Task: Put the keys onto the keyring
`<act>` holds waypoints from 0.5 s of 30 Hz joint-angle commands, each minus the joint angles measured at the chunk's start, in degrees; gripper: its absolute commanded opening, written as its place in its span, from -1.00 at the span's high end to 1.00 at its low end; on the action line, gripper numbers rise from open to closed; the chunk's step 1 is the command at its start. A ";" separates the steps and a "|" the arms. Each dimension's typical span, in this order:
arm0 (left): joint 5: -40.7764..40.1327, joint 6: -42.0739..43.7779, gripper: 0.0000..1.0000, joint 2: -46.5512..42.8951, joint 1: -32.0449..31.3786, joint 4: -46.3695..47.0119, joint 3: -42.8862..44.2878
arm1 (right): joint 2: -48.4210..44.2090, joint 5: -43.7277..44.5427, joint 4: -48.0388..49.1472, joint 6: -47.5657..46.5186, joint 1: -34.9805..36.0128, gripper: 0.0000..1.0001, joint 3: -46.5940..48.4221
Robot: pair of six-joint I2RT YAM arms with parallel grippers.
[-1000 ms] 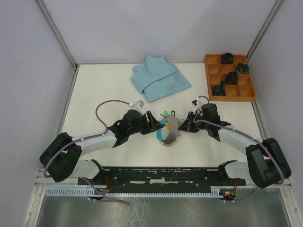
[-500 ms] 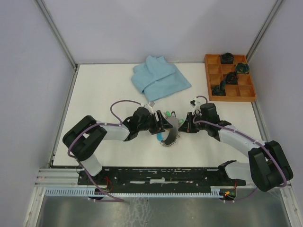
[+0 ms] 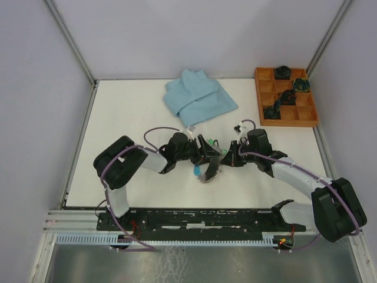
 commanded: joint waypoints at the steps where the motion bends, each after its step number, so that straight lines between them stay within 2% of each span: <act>1: 2.78 -4.74 -0.48 2.01 0.16 8.70 1.75 | -2.05 0.32 1.60 -0.94 1.01 0.99 3.48; 6: 3.46 -7.48 -0.36 3.00 0.23 13.88 0.45 | -2.27 0.55 1.52 -1.15 1.88 0.99 4.06; 12: 3.67 -8.84 -0.02 2.43 0.41 18.51 -1.28 | -2.64 1.08 -0.34 -2.58 2.84 0.97 5.34; 15: 3.50 -8.84 0.13 1.54 0.96 20.40 -2.80 | -3.69 2.28 -3.33 -4.48 2.82 0.89 6.43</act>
